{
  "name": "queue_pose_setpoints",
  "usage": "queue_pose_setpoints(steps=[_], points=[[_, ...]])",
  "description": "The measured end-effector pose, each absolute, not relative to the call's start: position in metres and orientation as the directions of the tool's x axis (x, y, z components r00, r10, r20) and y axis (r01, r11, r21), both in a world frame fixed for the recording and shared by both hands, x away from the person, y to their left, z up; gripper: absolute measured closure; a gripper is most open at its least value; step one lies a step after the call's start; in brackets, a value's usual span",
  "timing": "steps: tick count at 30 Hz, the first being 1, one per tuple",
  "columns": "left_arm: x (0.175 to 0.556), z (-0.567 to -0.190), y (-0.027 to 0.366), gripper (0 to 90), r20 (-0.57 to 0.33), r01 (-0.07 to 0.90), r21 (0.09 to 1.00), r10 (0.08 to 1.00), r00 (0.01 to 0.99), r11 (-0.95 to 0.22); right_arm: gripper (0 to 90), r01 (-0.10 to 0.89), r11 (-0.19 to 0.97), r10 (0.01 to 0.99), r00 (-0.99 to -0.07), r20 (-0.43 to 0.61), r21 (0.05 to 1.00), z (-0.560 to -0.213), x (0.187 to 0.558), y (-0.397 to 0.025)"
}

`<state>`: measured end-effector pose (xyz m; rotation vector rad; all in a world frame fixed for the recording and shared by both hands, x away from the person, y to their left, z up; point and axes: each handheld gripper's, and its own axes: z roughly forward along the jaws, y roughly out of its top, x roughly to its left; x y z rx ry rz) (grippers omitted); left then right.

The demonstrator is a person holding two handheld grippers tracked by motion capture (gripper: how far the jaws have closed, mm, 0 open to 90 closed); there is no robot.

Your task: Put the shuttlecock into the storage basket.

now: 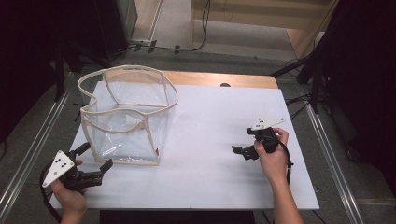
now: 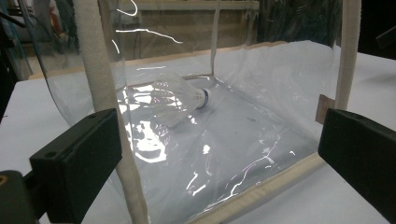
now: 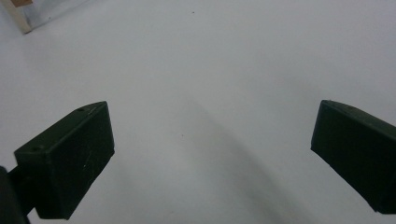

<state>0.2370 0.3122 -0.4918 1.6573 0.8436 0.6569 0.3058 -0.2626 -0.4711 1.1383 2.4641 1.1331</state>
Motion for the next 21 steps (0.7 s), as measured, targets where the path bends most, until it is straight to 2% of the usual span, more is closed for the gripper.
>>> queue_pose_setpoints(steps=[21], points=[[0.237,-0.492,0.312,0.1,-0.007,0.193,0.972,0.806,0.591,-0.133,0.0,0.573,0.369,0.744,-0.654,0.136,0.732,-0.481,0.288,-0.283]])
